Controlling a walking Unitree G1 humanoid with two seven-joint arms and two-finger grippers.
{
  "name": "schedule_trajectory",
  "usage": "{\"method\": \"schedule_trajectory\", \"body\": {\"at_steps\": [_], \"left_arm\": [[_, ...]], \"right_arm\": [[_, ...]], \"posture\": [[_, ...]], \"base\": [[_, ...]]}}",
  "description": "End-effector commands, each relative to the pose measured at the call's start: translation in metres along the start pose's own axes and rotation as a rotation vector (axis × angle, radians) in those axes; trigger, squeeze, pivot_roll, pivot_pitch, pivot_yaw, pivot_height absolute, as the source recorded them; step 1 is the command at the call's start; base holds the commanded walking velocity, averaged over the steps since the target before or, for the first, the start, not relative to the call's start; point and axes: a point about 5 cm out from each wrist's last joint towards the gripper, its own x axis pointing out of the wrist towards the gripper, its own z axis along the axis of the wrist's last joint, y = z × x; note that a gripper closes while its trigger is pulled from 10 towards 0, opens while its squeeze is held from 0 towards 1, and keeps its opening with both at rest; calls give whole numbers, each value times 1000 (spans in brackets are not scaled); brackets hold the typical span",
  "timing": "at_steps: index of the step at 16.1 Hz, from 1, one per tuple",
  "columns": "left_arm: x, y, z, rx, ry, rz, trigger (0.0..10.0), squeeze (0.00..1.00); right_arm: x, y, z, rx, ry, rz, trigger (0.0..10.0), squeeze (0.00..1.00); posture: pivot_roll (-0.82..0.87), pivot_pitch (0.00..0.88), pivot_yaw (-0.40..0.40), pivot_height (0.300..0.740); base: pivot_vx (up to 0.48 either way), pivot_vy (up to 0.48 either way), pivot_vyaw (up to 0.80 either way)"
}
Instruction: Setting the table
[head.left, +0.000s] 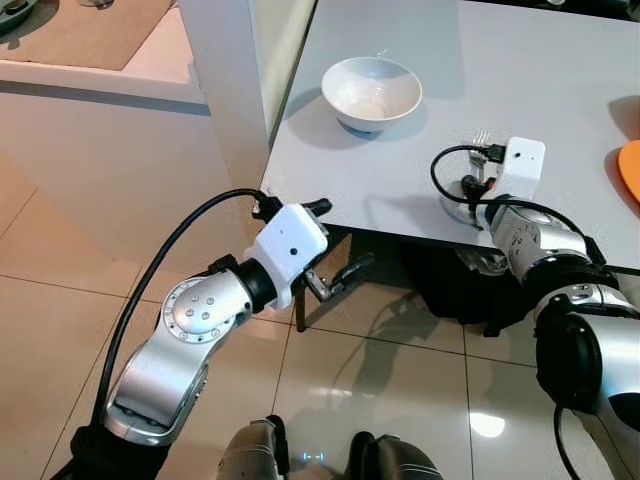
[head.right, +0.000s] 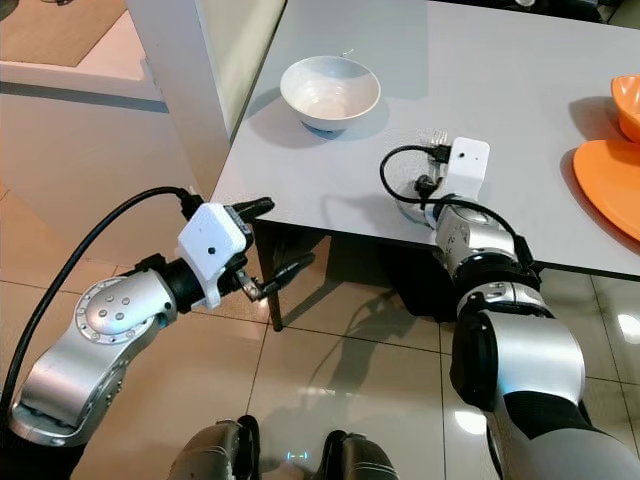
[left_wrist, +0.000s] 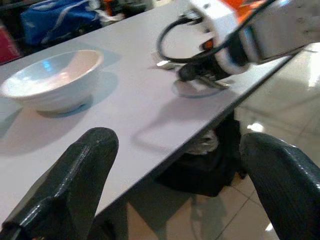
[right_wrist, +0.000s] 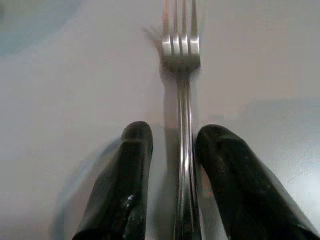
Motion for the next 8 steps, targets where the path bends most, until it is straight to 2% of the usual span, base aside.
{"method": "schedule_trajectory", "body": {"at_steps": [1, 2, 3, 4, 5, 6, 7, 8], "left_arm": [[-1, 8, -1, 5, 16, 65, 10000, 0], [-4, 12, -4, 0, 27, 114, 10000, 0], [-9, 17, -9, -12, 36, 188, 10000, 0], [-16, 21, -18, -38, 77, 270, 10000, 0], [-24, 23, -26, -32, 122, 349, 10000, 0], [-27, 24, -28, -34, 133, 379, 10000, 0], [-29, 25, -31, -42, 143, 423, 10000, 0], [-29, 25, -31, -67, 144, 440, 10000, 0]], "right_arm": [[-3, -5, 19, -11, -91, 7, 10000, 0], [-10, -7, 26, 8, -152, 20, 10000, 0], [-30, -8, 37, 21, -322, 48, 10000, 0], [-59, -9, 39, 25, -449, 54, 10000, 0], [-95, -10, 29, 53, -517, 32, 10000, 0], [-107, -10, 24, 76, -530, 14, 10000, 0], [-126, -7, 15, 120, -574, 4, 10000, 0], [-134, -2, 5, 98, -576, 21, 10000, 0]], "posture": [[142, 147, -18, 740], [138, 130, -25, 740], [128, 105, -30, 740], [120, 89, -31, 740], [104, 70, -25, 740], [97, 64, -20, 740], [77, 51, -10, 740], [74, 43, -11, 740]], "base": [[0, 0, 0], [0, 0, 0], [0, 450, 0], [0, 480, 0], [0, 480, 0], [0, 480, 0], [0, 480, 0], [0, 480, 0]]}}
